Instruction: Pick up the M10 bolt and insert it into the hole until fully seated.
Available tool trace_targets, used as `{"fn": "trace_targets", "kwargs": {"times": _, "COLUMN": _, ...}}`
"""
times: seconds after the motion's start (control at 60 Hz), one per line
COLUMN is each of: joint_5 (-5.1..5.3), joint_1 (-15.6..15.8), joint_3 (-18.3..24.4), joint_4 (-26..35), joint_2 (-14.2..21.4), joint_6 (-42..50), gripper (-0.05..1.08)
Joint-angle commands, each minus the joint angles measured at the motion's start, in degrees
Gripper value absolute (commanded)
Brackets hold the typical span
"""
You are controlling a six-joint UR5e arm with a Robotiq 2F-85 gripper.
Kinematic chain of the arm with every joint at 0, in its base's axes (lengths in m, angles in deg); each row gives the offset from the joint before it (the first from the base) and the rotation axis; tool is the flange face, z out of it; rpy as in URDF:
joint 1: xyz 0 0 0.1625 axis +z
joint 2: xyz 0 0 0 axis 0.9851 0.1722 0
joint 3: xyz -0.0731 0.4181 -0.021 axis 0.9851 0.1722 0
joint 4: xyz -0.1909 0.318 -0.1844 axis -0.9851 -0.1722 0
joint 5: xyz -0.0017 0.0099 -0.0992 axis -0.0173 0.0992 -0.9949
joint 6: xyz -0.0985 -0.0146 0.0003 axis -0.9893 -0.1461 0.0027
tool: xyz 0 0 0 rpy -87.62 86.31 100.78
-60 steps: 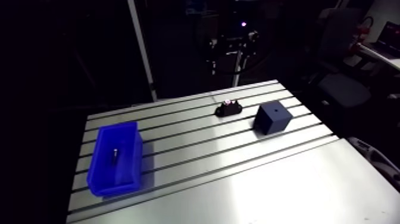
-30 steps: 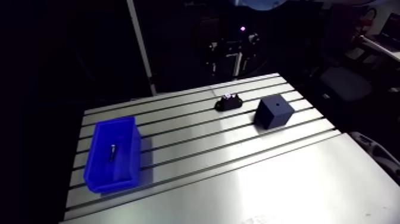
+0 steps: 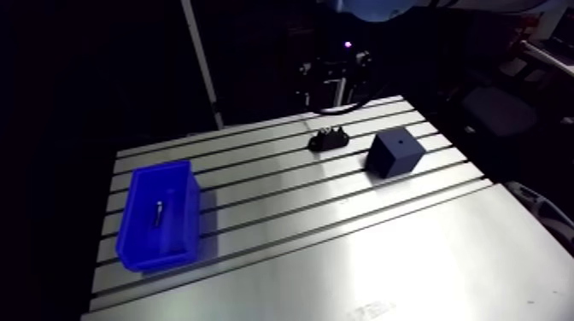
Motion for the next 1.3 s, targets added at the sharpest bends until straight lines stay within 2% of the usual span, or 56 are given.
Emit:
{"fn": "trace_targets", "kwargs": {"times": 0.017, "joint_5": 0.01, "joint_1": -0.4, "joint_3": -0.3, "joint_4": -0.1, "joint_2": -0.6, "joint_6": 0.1, "gripper": 0.07}}
{"fn": "trace_targets", "kwargs": {"times": 0.317, "joint_5": -0.42, "joint_1": -0.4, "joint_3": -1.0, "joint_4": -1.6, "joint_2": -1.3, "joint_6": -0.1, "gripper": 0.13}}
{"fn": "trace_targets", "kwargs": {"times": 0.717, "joint_5": -0.34, "joint_1": -0.5, "joint_3": -1.7, "joint_4": -1.8, "joint_2": -2.1, "joint_6": 0.1, "gripper": 0.2}}
{"fn": "trace_targets", "kwargs": {"times": 1.3, "joint_5": -0.52, "joint_1": -0.7, "joint_3": -2.5, "joint_4": -2.9, "joint_2": -2.8, "joint_6": 0.0, "gripper": 0.35}}
